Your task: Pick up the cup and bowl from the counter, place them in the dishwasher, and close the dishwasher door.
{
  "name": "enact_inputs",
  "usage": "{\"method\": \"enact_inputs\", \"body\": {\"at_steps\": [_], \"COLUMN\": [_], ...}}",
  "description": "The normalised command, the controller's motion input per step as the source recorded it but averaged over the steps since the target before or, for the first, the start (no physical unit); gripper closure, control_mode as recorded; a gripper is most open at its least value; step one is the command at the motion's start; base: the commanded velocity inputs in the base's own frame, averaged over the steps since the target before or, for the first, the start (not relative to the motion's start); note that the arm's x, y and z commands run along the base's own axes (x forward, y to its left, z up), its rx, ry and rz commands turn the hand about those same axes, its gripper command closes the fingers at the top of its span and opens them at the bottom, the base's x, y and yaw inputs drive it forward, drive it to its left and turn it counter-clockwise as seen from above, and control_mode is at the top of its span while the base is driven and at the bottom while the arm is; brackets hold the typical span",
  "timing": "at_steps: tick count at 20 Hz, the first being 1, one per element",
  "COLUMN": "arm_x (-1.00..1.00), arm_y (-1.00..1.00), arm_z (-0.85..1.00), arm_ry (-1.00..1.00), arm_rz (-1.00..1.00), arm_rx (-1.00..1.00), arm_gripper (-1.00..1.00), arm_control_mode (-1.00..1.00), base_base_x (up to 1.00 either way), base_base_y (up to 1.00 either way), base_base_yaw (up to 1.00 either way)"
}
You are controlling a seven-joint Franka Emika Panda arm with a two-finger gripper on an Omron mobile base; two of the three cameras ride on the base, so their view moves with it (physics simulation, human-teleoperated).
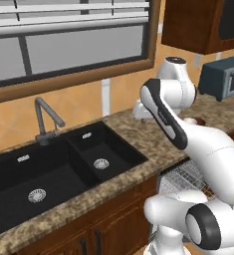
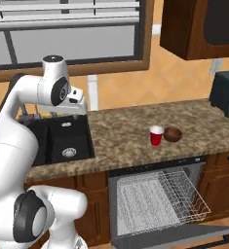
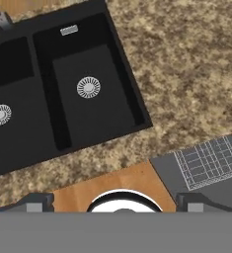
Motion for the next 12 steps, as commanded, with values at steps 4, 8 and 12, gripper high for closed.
{"method": "enact_inputs", "body": {"at_steps": [4, 8, 12], "arm_x": [0.00, 0.00, 0.00], "arm_y": [0.00, 0.00, 0.00], "arm_z": [0.00, 0.00, 0.00], "arm_ry": [0.00, 0.00, 0.00], "arm_rz": [0.00, 0.00, 0.00], "arm_rx": [0.00, 0.00, 0.00], "arm_gripper": [-1.00, -1.00, -1.00], "arm_control_mode": [1.00, 1.00, 1.00], "base_base_x": [0.02, 0.12, 0.22], "base_base_y": [0.22, 0.26, 0.19], "base_base_yaw": [-0.52, -0.48, -0.42]}}
